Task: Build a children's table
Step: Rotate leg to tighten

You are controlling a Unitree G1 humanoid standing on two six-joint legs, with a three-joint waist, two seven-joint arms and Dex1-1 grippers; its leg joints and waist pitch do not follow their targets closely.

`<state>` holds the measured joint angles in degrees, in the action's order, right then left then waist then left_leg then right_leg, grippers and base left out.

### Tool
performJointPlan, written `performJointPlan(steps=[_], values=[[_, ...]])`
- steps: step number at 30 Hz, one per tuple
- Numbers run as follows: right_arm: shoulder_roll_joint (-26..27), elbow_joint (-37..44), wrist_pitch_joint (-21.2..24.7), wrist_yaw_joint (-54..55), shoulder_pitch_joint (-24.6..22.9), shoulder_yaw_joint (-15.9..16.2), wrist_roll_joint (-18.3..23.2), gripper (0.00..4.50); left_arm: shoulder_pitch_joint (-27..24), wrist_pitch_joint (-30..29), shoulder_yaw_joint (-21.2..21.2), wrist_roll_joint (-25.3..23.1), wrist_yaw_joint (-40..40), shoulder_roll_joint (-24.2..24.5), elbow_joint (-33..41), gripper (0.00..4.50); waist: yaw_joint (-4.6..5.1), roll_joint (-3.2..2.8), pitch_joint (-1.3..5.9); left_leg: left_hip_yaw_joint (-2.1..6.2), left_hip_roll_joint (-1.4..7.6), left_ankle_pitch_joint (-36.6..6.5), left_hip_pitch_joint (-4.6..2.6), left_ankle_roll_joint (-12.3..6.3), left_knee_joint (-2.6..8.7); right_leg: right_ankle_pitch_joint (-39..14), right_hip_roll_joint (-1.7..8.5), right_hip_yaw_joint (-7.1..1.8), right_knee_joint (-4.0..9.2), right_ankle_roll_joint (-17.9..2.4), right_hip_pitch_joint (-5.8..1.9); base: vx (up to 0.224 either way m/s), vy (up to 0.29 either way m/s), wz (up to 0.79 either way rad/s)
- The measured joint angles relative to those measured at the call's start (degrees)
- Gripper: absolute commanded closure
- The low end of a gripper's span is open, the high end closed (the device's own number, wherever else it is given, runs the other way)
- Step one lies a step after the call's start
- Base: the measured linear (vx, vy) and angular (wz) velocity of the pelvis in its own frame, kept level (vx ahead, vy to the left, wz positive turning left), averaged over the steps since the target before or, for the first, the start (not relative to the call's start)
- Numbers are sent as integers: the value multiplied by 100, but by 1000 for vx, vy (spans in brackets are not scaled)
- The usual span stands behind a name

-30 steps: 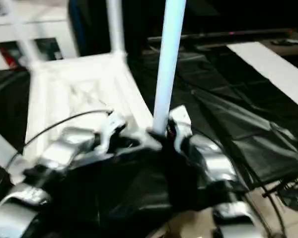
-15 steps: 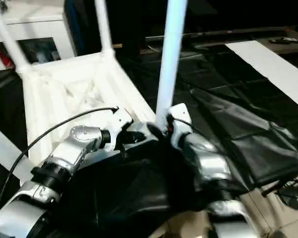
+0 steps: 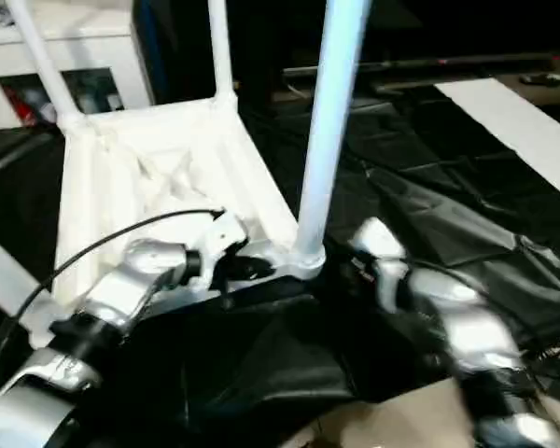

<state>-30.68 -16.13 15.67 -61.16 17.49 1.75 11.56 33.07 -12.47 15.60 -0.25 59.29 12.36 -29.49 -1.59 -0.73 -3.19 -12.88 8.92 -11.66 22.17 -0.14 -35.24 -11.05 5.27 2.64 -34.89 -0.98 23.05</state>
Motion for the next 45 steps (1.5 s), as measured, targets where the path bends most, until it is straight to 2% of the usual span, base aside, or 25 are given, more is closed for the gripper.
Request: performJointPlan(steps=[4,7,14,19,27,33,34,36,40,45], values=[[-181,31,-1,20,-1,-311,88,27,-202,-2,33,75,399,195,305,450,-22,-1,1,0,0,-1,1,0,1,-2,0,0,1,3,0,0,0,0],[-218,154,10,62,-106,-370,191,27,-334,-10,103,149,563,316,517,450,-48,-2,1,0,0,-1,2,0,1,-3,0,1,1,4,0,0,0,0],[-215,711,180,-106,-462,-286,336,27,-462,-16,134,172,680,418,698,450,-32,-4,0,0,0,-1,-1,-1,0,-3,0,-1,-1,5,-2,0,0,0],[-56,755,181,-97,-452,-105,360,27,-511,-45,160,173,697,425,806,450,-47,-4,0,0,0,-1,2,-1,0,-3,0,-1,0,5,-2,0,0,0],[-75,752,197,-13,-440,-100,363,27,-676,-338,229,338,978,606,1138,450,-42,1,-3,0,0,-1,3,-2,0,-4,0,0,-2,5,-1,0,0,0],[-287,654,172,58,-439,-277,367,27,-802,-729,231,400,1022,717,1486,450,-41,6,-5,-1,0,-1,2,-1,-5,-3,0,-2,-3,5,-3,0,0,0],[-323,621,171,98,-438,-341,367,25,-809,-871,231,431,970,711,1554,423,-39,7,-6,-1,0,-1,2,-1,-6,-3,0,-1,-3,5,-3,0,0,0],[-361,569,162,190,-427,-410,364,25,-820,-1093,228,476,869,705,1685,423,-32,10,-8,0,0,-1,3,-2,-6,-3,0,-1,-5,5,-2,0,0,0],[-240,177,27,964,-153,-624,172,24,-851,-1755,17,739,634,727,2596,376,0,0,-2,-1,0,0,-6,-2,-7,-2,0,-2,-9,2,-3,0,0,0],[24,-78,63,1907,73,-847,3,24,-962,-2278,-192,848,394,771,3138,330,15,-4,0,2,2,1,-17,3,-7,-2,-4,0,-20,4,-7,0,0,0]])
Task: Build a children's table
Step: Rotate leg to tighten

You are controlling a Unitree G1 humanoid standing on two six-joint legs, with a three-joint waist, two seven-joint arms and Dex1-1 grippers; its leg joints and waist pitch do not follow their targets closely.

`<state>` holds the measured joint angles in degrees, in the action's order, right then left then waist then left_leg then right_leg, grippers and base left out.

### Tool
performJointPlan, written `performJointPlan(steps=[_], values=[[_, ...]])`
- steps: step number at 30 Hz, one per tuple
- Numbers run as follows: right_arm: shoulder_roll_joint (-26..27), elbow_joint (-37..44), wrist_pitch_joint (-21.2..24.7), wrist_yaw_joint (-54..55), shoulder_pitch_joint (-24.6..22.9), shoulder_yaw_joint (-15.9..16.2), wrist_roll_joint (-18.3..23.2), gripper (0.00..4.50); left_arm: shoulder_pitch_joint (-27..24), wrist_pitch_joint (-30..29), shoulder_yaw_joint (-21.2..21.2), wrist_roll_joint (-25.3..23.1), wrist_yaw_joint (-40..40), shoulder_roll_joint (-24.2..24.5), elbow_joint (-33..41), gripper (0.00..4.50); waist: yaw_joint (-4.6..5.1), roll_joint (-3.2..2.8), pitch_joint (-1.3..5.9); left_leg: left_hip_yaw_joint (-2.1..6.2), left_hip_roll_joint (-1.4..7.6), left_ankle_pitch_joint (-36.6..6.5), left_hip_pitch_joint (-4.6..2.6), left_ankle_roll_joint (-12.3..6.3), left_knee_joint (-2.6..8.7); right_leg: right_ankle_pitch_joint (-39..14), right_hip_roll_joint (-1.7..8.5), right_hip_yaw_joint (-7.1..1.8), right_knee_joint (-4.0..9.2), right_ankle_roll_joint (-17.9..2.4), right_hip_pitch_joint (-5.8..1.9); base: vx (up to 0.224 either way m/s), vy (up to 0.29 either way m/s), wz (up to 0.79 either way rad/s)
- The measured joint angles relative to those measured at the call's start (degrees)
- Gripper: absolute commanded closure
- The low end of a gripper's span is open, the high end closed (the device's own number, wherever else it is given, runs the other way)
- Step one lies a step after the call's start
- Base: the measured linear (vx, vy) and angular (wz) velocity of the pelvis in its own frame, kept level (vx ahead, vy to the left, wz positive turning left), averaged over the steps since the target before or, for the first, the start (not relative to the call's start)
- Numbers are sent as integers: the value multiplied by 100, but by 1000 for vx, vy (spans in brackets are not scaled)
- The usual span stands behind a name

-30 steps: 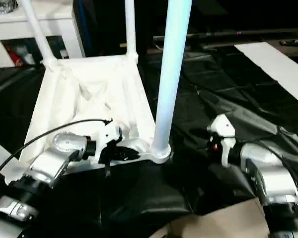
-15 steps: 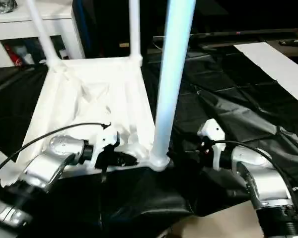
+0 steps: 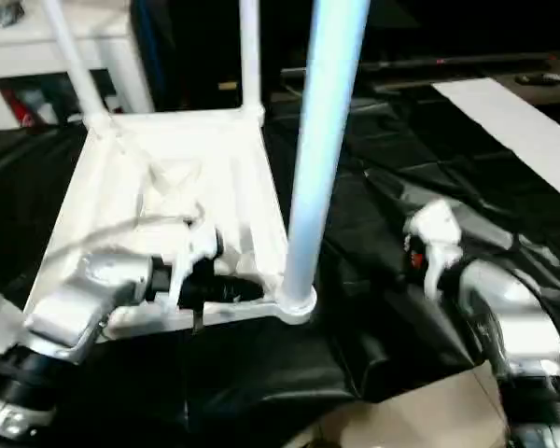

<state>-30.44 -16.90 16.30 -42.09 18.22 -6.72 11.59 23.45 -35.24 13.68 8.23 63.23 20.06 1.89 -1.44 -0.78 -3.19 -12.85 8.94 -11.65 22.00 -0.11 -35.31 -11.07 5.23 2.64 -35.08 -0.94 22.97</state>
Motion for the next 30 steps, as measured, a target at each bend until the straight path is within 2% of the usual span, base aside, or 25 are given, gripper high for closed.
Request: performJointPlan(steps=[3,4,6,8,11,14,17,21,22,24,25,26,27,28,29,30], values=[[148,-26,53,561,1,-73,-144,24,-105,-127,-220,199,-255,-104,305,313,-16,4,-2,-1,0,2,2,2,-1,0,-1,-3,3,0,-1,0,0,0],[224,-25,79,813,5,-85,-246,24,-89,-44,-629,185,-875,-467,246,288,-18,6,-3,-1,0,2,6,1,-12,1,-1,-3,2,-1,-4,0,0,0],[398,0,187,1092,35,-69,-324,24,65,237,-1043,68,-1783,-919,-1,280,-21,21,-5,0,0,1,7,0,-20,2,-1,-2,3,-2,-12,0,0,0],[620,106,160,1491,39,-63,-468,24,171,658,-1256,-170,-2568,-1040,-266,272,-9,18,-4,1,0,1,9,0,-25,6,-1,-4,4,2,-10,0,0,0],[958,407,-56,2048,-19,-138,-558,24,48,1386,-1399,-430,-3230,-1121,-475,272,49,17,-4,4,0,-1,16,-2,-23,10,-1,-2,11,23,-5,0,0,0],[1567,1252,-65,2663,-247,-159,-565,24,-713,1640,-1570,-474,-3780,-1575,-94,272,127,-13,10,3,0,-12,25,-14,-16,-1,-1,-1,21,46,0,0,0,0],[1869,1814,-8,2766,-515,-44,-433,24,-1218,1743,-1552,-583,-4242,-1770,18,272,125,12,2,9,7,-11,39,-12,-14,-5,-5,6,18,54,13,0,0,0],[1860,2003,-21,2544,-932,370,-455,24,-1573,2068,-1683,-912,-4838,-1694,298,272,125,68,1,31,9,-9,37,-6,-13,-7,-11,22,21,61,-5,-13,-2,2],[1871,1996,-28,2489,-980,448,-470,24,-1706,2166,-1716,-1033,-4994,-1688,404,272,213,37,8,242,-51,-5,119,-4,-36,-7,20,179,48,60,-58,-50,-7,9],[1893,1899,-32,2419,-981,502,-474,24,-1872,2273,-1773,-1146,-5186,-1744,535,272,306,26,-3,530,-65,20,170,31,-46,-37,-25,371,77,-60,-165,4,-48,47],[1938,1863,-45,2401,-943,522,-472,24,-1967,2296,-1829,-1188,-5275,-1777,630,272,370,37,-11,756,-80,63,181,79,-46,-212,-112,430,-44,-333,-204,15,-144,90],[2012,1798,-75,2406,-887,524,-463,24,-2096,2294,-1911,-1197,-5362,-1807,758,272,429,59,-13,944,-120,84,186,115,-45,-371,-193,399,-219,-569,-212,-13,-120,60],[2060,1757,-93,2426,-876,496,-444,24,-2215,2296,-1978,-1189,-5420,-1834,864,272,433,78,-1,1040,-143,118,191,172,-29,-471,-232,349,-376,-696,-224,6,-184,56],[2133,1653,-94,2463,-776,485,-404,24,-2372,2309,-2097,-1131,-5493,-1850,958,272,381,197,36,1014,-110,181,189,206,-9,-601,-256,213,-461,-601,-214,11,-106,22],[2183,1589,-93,2522,-693,470,-347,24,-2507,2310,-2164,-1066,-5538,-1871,975,272,340,283,55,980,-86,203,197,202,-17,-634,-282,147,-479,-379,-202,-4,-242,29],[2144,1579,-103,2537,-693,431,-306,24,-2622,2297,-2152,-1039,-5566,-1910,971,272,230,350,96,890,-67,175,219,100,-70,-574,-290,135,-449,-40,-217,-8,-234,2]])
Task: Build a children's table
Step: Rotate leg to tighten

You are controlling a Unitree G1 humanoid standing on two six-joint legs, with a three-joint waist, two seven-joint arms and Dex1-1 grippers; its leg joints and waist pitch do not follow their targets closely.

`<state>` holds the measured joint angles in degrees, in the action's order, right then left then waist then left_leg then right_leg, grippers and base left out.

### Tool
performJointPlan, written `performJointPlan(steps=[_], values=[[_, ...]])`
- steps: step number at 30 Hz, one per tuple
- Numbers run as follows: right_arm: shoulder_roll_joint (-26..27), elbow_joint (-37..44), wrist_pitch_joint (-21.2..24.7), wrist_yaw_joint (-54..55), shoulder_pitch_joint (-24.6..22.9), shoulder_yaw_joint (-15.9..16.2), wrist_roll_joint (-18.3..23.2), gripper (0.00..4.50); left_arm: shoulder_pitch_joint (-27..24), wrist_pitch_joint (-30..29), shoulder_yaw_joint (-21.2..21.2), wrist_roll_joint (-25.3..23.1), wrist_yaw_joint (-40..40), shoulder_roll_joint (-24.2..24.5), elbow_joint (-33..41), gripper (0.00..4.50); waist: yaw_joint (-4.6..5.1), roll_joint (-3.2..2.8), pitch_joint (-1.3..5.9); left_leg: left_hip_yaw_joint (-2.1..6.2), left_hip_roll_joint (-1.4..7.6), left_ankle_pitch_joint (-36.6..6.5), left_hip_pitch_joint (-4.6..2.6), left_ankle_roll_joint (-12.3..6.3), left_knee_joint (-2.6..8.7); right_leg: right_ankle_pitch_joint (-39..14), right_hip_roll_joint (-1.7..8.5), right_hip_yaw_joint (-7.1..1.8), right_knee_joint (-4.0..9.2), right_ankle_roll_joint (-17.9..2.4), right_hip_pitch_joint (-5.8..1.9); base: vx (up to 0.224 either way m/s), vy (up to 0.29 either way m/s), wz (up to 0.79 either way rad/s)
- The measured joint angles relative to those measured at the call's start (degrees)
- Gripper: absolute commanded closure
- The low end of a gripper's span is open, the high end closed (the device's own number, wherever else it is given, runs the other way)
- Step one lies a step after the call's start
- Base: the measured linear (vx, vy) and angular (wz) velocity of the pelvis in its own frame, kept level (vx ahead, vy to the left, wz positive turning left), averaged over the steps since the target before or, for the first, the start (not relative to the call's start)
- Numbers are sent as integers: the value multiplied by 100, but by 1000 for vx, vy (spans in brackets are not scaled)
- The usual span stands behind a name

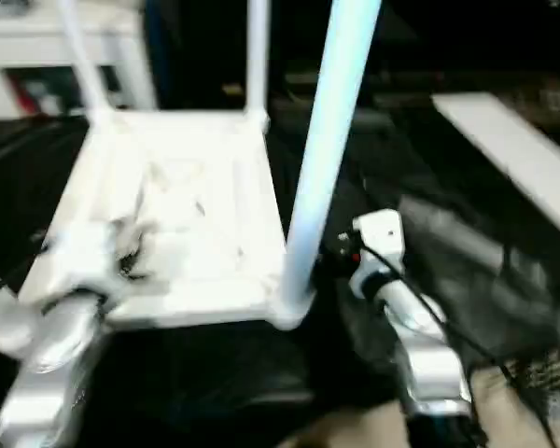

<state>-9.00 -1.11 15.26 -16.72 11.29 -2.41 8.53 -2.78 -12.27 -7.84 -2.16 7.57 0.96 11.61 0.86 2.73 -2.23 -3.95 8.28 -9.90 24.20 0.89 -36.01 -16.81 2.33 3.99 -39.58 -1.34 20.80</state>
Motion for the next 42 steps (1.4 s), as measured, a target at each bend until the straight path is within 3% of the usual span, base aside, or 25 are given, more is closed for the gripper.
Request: performJointPlan(steps=[1,2,3,4,5,6,7,8,9,10,13,16,17,19,24,34,38,39,40,42], values=[[-92,-98,-8,1,-31,-76,6,24,-105,-22,61,-1,-43,-80,-4,272,-205,30,-20,-100,15,-137,19,-229,-62,0,-6,-24,-1,18,27,-8,-234,2],[-144,-165,-13,0,-85,-110,4,24,-153,-20,152,-1,-41,-85,-4,272,-314,56,-24,-141,-7,-161,2,-265,-162,11,2,-53,6,36,39,-16,-184,-6],[-145,-202,-13,3,-121,-140,-8,24,-157,-11,207,0,-37,-79,-1,272,-413,63,-21,-147,-60,-211,3,-322,-346,45,2,-101,8,96,67,-38,-123,-6],[-136,-204,-18,2,-128,-150,-13,24,-181,26,224,-22,-30,-26,32,272,-469,72,-18,-98,-165,-276,24,-397,-605,70,13,-181,10,134,104,-38,-123,-6],[-132,-204,-25,0,-143,-150,-17,24,-208,33,254,-47,-7,38,75,272,-480,71,-17,-79,-229,-311,24,-449,-735,94,56,-205,24,128,111,0,0,0],[-132,-206,-34,-2,-168,-139,-23,24,-233,53,285,-50,55,80,117,272,-493,77,-20,-63,-271,-314,0,-452,-709,117,90,-218,56,94,108,0,0,0],[-135,-217,-37,-4,-183,-143,-29,24,-275,93,307,-49,96,90,164,272,-514,21,-10,-37,-229,-309,-81,-444,-469,156,93,-204,105,38,104,0,0,0],[-143,-231,-47,-12,-183,-155,-27,24,-312,97,303,-30,98,72,215,272,-515,-96,3,-30,-133,-309,-177,-440,-134,187,66,-139,150,38,84,-27,89,6],[-138,-257,-67,-13,-187,-161,-20,24,-323,93,271,13,95,69,253,272,-509,-181,-5,-71,-53,-292,-233,-5,-34,210,57,-112,180,64,52,-30,160,10],[-141,-341,-115,-15,-200,-99,-44,24,-407,132,186,22,74,94,282,272,-429,-182,-28,-152,12,-262,-270,145,-17,256,54,-97,264,15,10,-30,160,10],[-282,-446,-231,53,-269,11,-238,24,-707,342,-68,170,89,188,294,272,-337,-166,-31,-218,11,-284,-262,114,-29,353,90,-78,442,-60,-90,-37,155,8],[-403,-613,-229,192,-334,-132,-351,24,-987,631,-97,518,402,269,436,272,-288,-102,-37,-377,11,-291,-275,97,-24,389,151,-147,471,38,-93,-38,97,6],[-418,-639,-226,176,-429,-219,-325,5,-1193,700,-10,724,677,317,591,243,-284,-80,-38,-415,11,-295,-282,91,-20,368,175,-157,471,107,-87,-38,54,-2],[-526,-687,-222,59,-625,-379,-203,0,-1561,754,115,1076,1190,426,758,237,-272,-59,-60,-461,10,-300,-290,83,-19,342,204,-174,471,212,-69,0,0,0],[-941,-583,-293,-833,-783,-325,90,0,-1878,629,-141,1580,1841,873,888,197,-253,-1,-78,-475,14,-299,-275,85,40,355,206,-176,466,237,-8,0,0,0],[-1671,398,-118,-3129,-1322,152,1140,0,-2374,820,-1431,2291,2835,2080,447,117,-290,21,-61,-523,69,-284,-307,110,113,399,185,-164,453,238,19,0,0,0],[-1858,640,112,-3618,-1430,347,1385,0,-2358,731,-1660,2445,2781,2123,350,99,-324,49,-42,-558,71,-283,-309,108,110,387,196,-174,465,230,16,0,0,0],[-1870,678,129,-3685,-1453,380,1402,0,-2352,689,-1675,2461,2725,2123,328,99,-329,58,-37,-565,71,-283,-311,107,109,386,197,-179,466,230,15,0,0,0],[-1842,665,115,-3670,-1443,405,1375,0,-2329,640,-1692,2466,2642,2120,251,68,-325,68,-30,-570,71,-283,-312,107,109,386,198,-183,467,230,16,0,0,0],[-1757,625,63,-3593,-1399,406,1330,0,-2282,628,-1707,2496,2574,2101,158,67,-320,82,-26,-571,73,-284,-315,107,110,386,197,-183,466,230,16,0,0,0]])
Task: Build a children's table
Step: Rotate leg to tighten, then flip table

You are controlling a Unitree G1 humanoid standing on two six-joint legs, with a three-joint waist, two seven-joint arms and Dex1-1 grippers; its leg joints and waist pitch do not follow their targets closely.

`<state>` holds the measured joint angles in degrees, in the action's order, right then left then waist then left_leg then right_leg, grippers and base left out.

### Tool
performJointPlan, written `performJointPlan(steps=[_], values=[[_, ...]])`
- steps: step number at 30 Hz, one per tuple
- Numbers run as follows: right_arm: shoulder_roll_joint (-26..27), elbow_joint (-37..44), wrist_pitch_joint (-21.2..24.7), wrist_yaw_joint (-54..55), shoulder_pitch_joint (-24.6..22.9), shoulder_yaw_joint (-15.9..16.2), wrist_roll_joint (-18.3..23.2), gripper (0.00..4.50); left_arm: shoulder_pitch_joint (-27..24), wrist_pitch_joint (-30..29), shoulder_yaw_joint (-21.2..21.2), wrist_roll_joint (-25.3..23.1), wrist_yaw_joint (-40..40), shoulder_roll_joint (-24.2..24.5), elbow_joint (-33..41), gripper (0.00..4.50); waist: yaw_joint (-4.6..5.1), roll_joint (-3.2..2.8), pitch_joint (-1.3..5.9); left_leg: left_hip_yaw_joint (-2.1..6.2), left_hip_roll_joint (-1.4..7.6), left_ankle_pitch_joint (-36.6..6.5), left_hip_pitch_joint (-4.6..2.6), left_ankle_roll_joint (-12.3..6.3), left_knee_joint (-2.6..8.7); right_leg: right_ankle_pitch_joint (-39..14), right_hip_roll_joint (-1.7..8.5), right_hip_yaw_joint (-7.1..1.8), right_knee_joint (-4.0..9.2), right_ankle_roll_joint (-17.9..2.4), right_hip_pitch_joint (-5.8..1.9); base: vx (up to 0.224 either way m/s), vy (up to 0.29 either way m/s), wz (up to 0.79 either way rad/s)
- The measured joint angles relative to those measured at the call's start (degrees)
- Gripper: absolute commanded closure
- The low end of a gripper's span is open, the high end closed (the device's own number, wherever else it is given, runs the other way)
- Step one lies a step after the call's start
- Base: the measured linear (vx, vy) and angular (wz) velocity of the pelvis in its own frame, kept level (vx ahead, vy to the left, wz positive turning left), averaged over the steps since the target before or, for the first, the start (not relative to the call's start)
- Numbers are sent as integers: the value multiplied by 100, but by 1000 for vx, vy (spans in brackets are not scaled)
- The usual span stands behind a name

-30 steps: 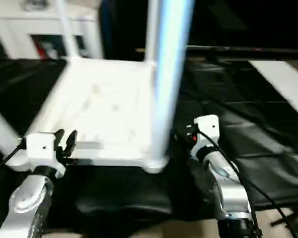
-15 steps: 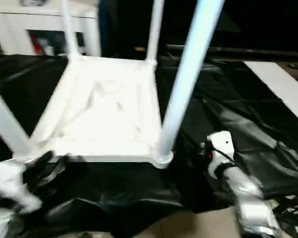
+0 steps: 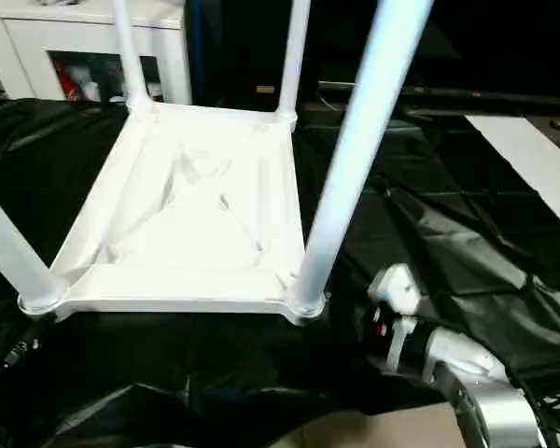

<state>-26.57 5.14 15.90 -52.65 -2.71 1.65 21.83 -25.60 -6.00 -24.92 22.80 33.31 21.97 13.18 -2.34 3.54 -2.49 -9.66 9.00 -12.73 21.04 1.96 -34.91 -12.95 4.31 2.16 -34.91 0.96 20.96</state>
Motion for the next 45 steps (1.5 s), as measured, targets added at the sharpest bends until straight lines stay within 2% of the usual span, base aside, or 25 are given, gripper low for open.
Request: performJointPlan(steps=[4,7,15,18,22,26,30,33,35,38,41,45], values=[[167,-142,-25,202,207,-4,-15,0,318,-16,12,29,-88,-75,-57,21,6,32,16,0,6,0,-14,3,0,2,-1,4,-10,-2,-7,0,0,0],[205,-153,-78,304,256,6,-57,0,624,-29,22,14,-272,-88,-125,8,-11,43,21,0,9,1,-16,5,0,11,-1,9,-12,-9,-9,0,0,0],[451,-638,-289,887,470,-42,-360,0,796,-59,111,-154,-439,-84,-371,8,0,48,27,-5,12,6,-14,13,-1,18,-2,9,-14,-13,-5,0,0,0],[546,-872,-375,1196,679,-95,-484,0,1092,-59,337,-284,-504,-84,-421,8,-27,45,25,-6,13,13,-13,23,0,26,-2,10,-15,-20,-6,0,0,0],[623,-1155,-541,1729,816,-327,-655,0,1631,-293,914,-788,-869,-171,-747,8,-81,23,16,-10,15,23,-13,35,-1,43,-1,8,-15,-20,-6,0,0,0],[662,-1211,-619,1913,836,-393,-659,0,1795,-422,1041,-873,-1143,-465,-802,8,-73,6,15,-11,21,26,-13,38,0,46,-4,11,-18,-22,-3,0,0,0],[590,-926,-598,1785,452,-423,-638,0,1824,-549,1037,-847,-1550,-779,-748,8,-116,-26,18,-13,31,26,-10,38,5,38,-7,20,-15,-22,-2,0,0,0],[513,-764,-570,1601,143,-418,-578,0,1812,-601,954,-843,-1825,-905,-742,44,-98,-29,16,-17,38,26,-9,38,4,38,-14,18,-13,-22,0,0,0,0],[427,-539,-463,1353,-100,-408,-373,0,1790,-597,897,-834,-1947,-1003,-727,47,-70,-26,13,-19,40,26,-10,38,4,38,-14,19,-12,-22,0,0,0,0],[270,-159,-333,944,-380,-354,-61,0,1677,-580,885,-835,-2023,-1089,-605,80,-49,-24,13,-19,42,26,-10,38,4,37,-15,19,-9,-20,-1,0,0,0],[37,271,-44,392,-567,-264,342,0,1641,-524,912,-824,-2081,-1233,-524,95,-71,-23,13,-19,42,25,-9,37,4,37,-14,20,-6,-19,-1,0,0,0],[-40,519,143,94,-548,-110,527,0,1642,-418,907,-798,-2166,-1314,-517,131,-80,-7,14,-18,44,25,-9,37,4,38,-15,24,-6,-18,-1,0,0,0]])
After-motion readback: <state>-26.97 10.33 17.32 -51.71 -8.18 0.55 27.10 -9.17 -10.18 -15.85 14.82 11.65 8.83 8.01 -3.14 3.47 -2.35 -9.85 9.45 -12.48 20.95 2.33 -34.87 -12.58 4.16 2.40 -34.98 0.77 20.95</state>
